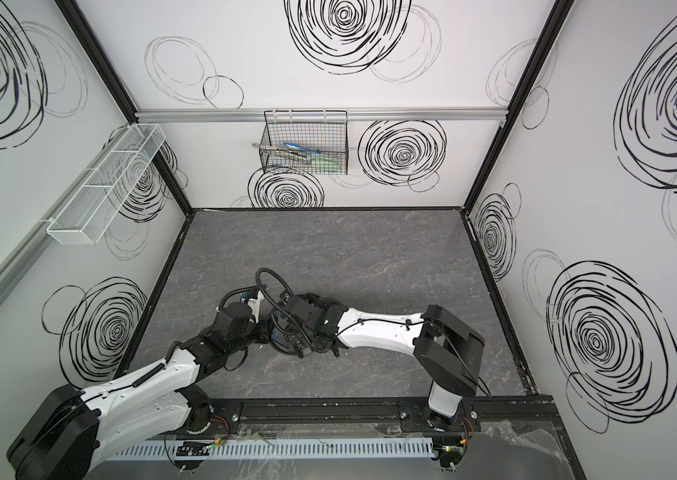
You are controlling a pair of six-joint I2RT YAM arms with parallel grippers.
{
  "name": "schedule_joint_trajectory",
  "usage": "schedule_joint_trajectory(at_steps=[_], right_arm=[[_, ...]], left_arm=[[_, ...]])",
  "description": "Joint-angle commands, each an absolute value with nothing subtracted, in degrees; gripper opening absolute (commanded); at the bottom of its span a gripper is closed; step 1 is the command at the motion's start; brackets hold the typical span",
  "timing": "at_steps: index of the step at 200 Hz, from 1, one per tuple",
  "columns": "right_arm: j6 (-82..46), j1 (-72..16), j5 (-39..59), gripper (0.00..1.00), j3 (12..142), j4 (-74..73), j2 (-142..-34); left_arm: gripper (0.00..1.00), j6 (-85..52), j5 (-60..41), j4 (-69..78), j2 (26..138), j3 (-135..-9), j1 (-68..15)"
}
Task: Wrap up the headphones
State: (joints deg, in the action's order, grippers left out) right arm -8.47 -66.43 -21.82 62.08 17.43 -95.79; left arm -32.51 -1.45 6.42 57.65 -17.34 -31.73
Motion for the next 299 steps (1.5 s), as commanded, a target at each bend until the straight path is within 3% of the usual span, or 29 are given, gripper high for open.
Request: schedule_joint_trajectory(at_steps=[1, 93, 154, 299], right_arm=[[-8.14, -65.75, -30.01, 0.89, 62.44, 20.75, -91.87], [-4.45, -68.15, -28.9, 0.95, 55.05, 16.65, -87.19], [-5.8, -68.69, -34.98, 1.0, 55.22, 19.62, -86.12], [-4.97, -68.26, -36.36, 0.97, 53.26, 19.8, -76.43]], left_arm=[[0.0, -32.44, -2.62, 6.02, 58.0, -18.05, -30.61], [0.0, -32.69, -2.56, 6.44, 59.24, -17.81, -28.96], [0.0, -32.75, -1.84, 5.56, 59.71, -18.29, -28.6], [0.0, -33.24, -1.43, 5.13, 61.89, -19.9, -28.23]])
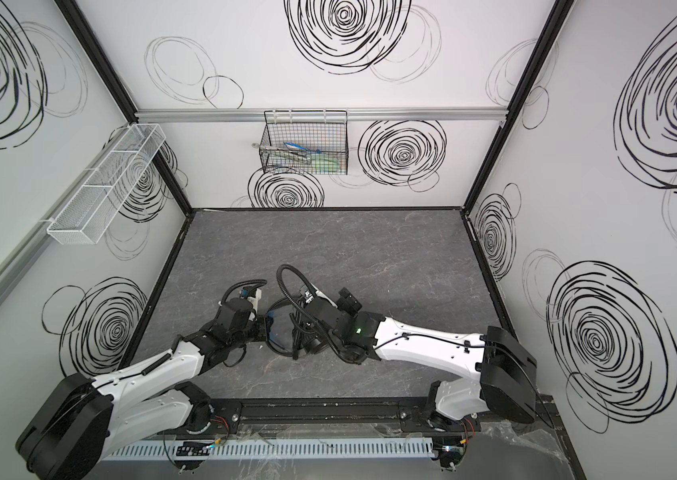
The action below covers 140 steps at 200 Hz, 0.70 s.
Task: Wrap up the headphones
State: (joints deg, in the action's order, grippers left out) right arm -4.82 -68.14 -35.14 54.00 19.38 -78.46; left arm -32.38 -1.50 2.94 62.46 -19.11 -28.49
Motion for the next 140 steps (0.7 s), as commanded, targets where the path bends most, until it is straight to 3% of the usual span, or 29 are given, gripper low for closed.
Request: schedule_joint_trajectory(at_steps=[1, 82, 140], right_arm=[[-4.95, -68.28, -36.29, 0.97, 53.26, 19.79, -76.36], [-2.02, -57.6, -24.67, 0.97, 51.82, 13.45, -66.48], [-3.33, -49.51, -17.25, 0.97, 49.08, 11.01, -62.04]], left_arm=[[0.0, -33.23, -1.42, 5.11, 61.84, -19.97, -28.22], [0.0, -32.39, -5.39, 3.09, 64.42, -29.08, -23.78], [0.0, -31.89, -10.32, 6.46, 77.0, -39.94, -18.76]])
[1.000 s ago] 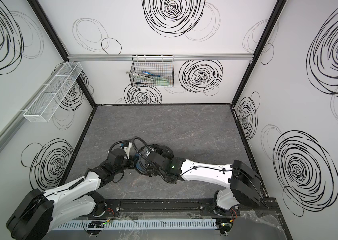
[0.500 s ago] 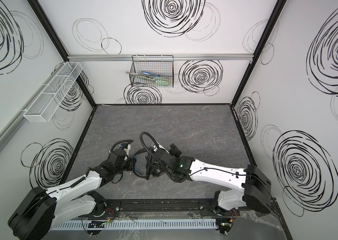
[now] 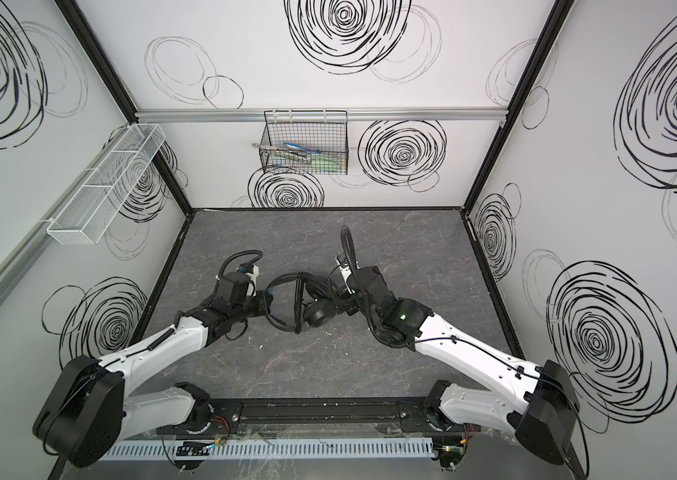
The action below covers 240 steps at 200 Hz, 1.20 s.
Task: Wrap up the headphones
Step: 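Lower the wrapped headphones onto the table with the left gripper while the right gripper withdraws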
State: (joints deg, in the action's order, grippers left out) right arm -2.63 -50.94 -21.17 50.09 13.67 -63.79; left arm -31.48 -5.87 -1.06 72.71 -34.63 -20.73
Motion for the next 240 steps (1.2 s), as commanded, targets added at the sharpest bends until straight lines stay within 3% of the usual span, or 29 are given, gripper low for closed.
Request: schedule_joint_trajectory(at_steps=[1, 82, 147, 240], right_arm=[[-3.38, -49.45, -17.24, 0.97, 49.06, 11.0, -62.0], [-5.14, -44.71, -14.82, 0.97, 44.69, 6.37, -59.81], [-5.43, -41.79, -13.76, 0.97, 42.35, 3.22, -60.91], [-5.51, -39.81, -12.22, 0.97, 41.22, 1.51, -60.49]], left_arm=[[0.0, -31.9, -10.43, 6.53, 77.3, -40.18, -18.65], [0.0, -29.02, -18.59, 5.57, 106.04, -66.36, -12.47], [0.0, -26.03, -19.93, -1.88, 120.49, -84.88, -11.6], [0.01, -25.33, -19.03, -2.71, 121.99, -83.85, -11.94]])
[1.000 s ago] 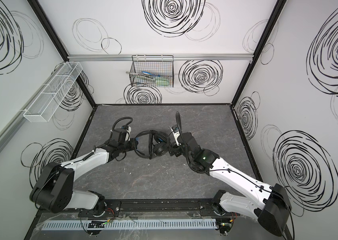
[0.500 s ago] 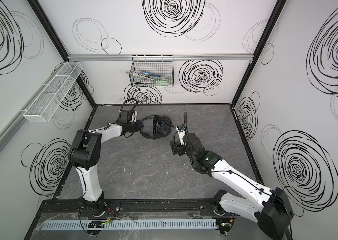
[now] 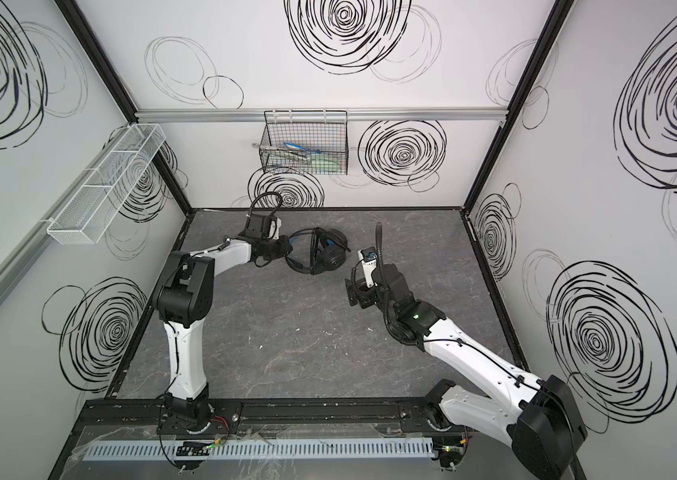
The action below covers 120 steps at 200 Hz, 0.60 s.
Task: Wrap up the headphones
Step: 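Lower the wrapped headphones onto the table with the left gripper while the right gripper withdraws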
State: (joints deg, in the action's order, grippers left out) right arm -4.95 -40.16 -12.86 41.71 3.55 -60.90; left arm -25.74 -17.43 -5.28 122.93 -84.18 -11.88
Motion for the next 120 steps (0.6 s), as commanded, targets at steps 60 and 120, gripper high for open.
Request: schedule_joint_trajectory(at_steps=[60, 120], right_arm=[[-5.54, -39.64, -12.78, 0.97, 40.87, 1.7, -58.72], [-5.14, -39.64, -13.64, 0.97, 38.36, -0.6, -54.46]], left_arm=[[0.26, -23.49, -15.24, -4.49, 122.34, -84.48, -12.04], [0.75, -24.12, -11.22, -3.57, 116.99, -79.96, -10.99]])
